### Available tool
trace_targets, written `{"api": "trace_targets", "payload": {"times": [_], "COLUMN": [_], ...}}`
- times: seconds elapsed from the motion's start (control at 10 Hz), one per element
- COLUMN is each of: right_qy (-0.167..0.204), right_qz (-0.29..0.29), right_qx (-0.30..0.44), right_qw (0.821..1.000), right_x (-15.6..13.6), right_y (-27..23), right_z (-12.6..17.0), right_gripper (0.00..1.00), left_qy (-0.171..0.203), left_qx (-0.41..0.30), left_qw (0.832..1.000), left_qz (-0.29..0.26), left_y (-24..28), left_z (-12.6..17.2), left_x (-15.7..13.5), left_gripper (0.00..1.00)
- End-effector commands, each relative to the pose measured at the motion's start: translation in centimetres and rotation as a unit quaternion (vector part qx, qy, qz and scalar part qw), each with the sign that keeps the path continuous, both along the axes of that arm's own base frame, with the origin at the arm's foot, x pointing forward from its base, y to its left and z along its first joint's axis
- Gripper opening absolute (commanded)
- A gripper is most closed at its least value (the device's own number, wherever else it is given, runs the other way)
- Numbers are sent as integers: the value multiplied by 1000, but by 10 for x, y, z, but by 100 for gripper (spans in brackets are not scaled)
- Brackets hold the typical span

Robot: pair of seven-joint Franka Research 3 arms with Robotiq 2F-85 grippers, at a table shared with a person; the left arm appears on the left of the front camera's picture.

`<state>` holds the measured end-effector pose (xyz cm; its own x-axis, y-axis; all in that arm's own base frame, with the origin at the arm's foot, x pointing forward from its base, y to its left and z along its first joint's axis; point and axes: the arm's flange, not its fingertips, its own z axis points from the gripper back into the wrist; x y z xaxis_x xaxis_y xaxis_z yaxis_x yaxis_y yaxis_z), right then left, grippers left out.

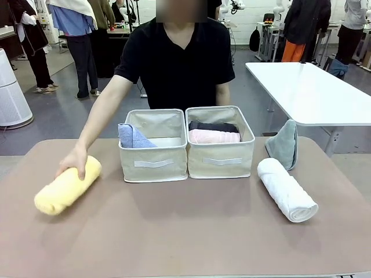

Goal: Sort the towels based on their folding style.
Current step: Pick up another triangle-folded towel from the table and place it in the left Fabric basket.

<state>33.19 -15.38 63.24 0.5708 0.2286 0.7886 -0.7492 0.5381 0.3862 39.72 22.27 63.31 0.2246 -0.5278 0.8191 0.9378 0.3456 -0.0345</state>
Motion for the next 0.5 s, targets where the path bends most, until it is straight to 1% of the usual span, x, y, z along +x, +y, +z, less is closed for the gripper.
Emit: {"api": "trace_targets", "payload": {"times": [0.0,0.4], "right_qy": [-4,0], "right_qz": [5,0], "right_qx": [13,0], "right_qw": [1000,1000], "right_x": [1,0], "right_y": [1,0], "right_z": [0,0], "right_gripper": [100,100], "left_qy": [6,6], "left_qx": [1,1], "left_qw": [1000,1000], "left_qz": [-1,-1], "left_y": [3,3], "left_z": [-2,-2], "left_x": [6,6], "left_gripper": [100,100]}}
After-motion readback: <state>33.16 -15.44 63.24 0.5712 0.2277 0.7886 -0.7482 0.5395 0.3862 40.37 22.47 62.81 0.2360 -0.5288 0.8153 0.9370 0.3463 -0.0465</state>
